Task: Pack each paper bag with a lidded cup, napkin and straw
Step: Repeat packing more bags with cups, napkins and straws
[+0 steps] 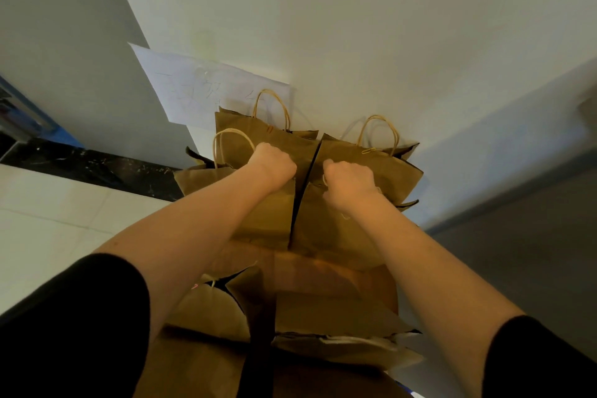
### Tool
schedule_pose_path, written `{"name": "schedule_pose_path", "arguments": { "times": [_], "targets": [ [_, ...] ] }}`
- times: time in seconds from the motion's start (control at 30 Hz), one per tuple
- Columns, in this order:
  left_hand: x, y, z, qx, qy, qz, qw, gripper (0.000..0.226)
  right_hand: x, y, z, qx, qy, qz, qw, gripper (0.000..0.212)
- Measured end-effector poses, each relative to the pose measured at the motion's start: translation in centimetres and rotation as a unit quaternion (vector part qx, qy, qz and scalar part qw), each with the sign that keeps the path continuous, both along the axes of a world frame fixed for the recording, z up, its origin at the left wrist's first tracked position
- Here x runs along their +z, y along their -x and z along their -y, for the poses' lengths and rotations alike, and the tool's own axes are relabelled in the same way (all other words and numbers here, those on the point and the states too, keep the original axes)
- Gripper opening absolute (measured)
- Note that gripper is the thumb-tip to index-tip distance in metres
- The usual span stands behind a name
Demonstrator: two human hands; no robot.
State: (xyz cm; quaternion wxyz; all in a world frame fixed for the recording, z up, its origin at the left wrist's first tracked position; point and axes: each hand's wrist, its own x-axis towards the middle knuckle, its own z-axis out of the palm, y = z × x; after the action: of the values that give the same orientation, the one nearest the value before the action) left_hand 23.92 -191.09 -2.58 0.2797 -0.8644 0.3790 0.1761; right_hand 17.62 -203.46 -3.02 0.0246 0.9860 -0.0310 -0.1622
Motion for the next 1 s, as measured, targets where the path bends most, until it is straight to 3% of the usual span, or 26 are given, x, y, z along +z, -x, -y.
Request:
{"name": "schedule_pose_path", "arguments": {
  "times": [0.2,0.33,0.43,0.5,0.63,0.73,0.83,1.0],
  "targets": [
    [1.0,2.9,-1.8,0.0,0.085,-0.006,0.996,0.011,2.9,2.9,-1.0,0.036,-0.031,0.041,0.998,0.047],
    [1.9,5.2,-3.6,-0.019,0.187,0.012,0.982,0.022,4.0,7.0,-1.8,0.05,-0.128,0.089,0.987,0.037],
    [2.7,7.8,-5.4,0.033,0.246,-0.069,0.966,0.031,4.3,10.6,-2.2,-0.033,-0.279,0.001,0.96,0.03],
    [2.9,9.9,-6.8,0.082,0.262,-0.142,0.951,0.039,4.1,12.9,-2.1,-0.061,-0.313,-0.079,0.944,0.031],
    [2.4,13.9,-10.2,0.175,0.298,-0.204,0.916,0.062,3.9,17.1,-2.1,-0.074,-0.345,-0.163,0.921,0.062],
    [2.0,15.9,-12.8,0.197,0.244,-0.179,0.933,0.066,3.2,19.6,-2.3,-0.061,-0.303,-0.168,0.936,0.068],
    [0.8,17.2,-13.5,0.156,0.162,-0.099,0.969,0.041,2.1,20.9,-3.2,-0.02,-0.199,-0.126,0.972,0.046],
    [-1.0,18.5,-12.9,0.131,0.18,0.001,0.975,0.029,0.5,21.1,-5.1,0.027,-0.089,-0.065,0.994,0.022]
  ]
}}
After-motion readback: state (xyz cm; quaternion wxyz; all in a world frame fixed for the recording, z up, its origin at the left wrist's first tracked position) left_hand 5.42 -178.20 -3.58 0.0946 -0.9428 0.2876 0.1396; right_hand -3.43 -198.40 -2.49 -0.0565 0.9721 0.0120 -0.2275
